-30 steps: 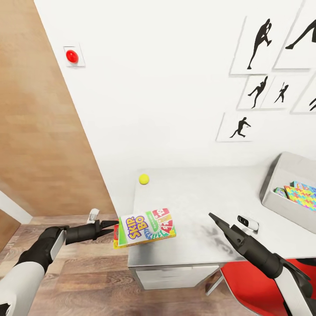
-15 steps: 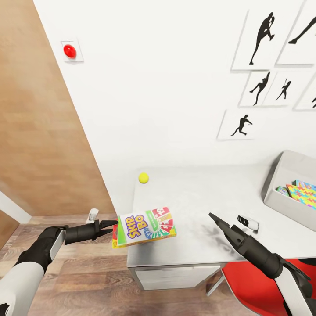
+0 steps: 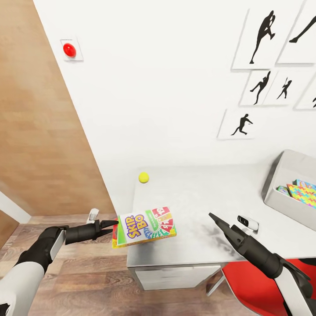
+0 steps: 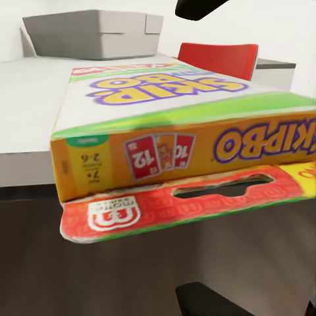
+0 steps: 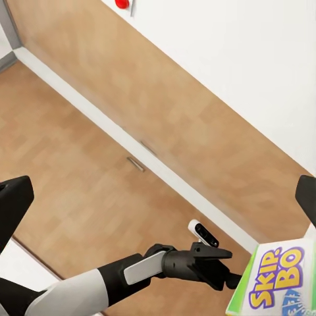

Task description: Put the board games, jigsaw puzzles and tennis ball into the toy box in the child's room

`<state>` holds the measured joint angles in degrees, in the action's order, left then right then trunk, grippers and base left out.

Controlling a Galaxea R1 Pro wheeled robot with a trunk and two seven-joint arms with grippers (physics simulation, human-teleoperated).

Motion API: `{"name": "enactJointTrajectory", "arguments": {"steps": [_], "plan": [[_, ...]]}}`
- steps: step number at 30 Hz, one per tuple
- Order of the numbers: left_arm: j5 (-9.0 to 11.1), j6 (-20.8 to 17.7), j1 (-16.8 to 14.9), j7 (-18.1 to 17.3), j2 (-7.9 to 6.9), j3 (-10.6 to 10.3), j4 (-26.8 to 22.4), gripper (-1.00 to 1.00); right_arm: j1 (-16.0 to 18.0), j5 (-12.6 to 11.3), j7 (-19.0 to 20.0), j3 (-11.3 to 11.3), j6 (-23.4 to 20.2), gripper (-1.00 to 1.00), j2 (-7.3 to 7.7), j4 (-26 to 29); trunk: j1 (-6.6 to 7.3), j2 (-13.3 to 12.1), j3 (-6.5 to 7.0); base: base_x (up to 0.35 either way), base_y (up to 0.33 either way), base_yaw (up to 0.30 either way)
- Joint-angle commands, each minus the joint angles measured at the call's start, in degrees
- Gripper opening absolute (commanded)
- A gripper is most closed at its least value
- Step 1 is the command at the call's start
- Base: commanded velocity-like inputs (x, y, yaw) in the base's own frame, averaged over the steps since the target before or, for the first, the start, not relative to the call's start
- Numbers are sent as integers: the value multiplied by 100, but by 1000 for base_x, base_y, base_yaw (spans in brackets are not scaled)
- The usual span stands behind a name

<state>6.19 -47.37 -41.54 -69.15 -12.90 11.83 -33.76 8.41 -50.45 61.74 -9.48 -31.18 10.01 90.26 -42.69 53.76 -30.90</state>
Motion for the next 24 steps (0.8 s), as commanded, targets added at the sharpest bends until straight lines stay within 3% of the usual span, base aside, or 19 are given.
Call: {"name": "enactJointTrajectory", "arguments": {"steps": [1, 12, 24], "plan": [[14, -45, -3, -7, 1, 3, 1, 100, 3, -35, 2, 0, -46, 100, 1, 0, 0, 4, -5, 0, 0, 0], [14, -38, -3, 11, 19, 3, 1, 100, 3, -35, -3, 3, -46, 100, 1, 0, 0, 4, -5, -1, -1, 0], [14, -20, -3, 20, 24, -3, 0, 100, 3, -35, 0, 0, -46, 100, 1, 0, 0, 4, -5, -50, -131, 0]]}}
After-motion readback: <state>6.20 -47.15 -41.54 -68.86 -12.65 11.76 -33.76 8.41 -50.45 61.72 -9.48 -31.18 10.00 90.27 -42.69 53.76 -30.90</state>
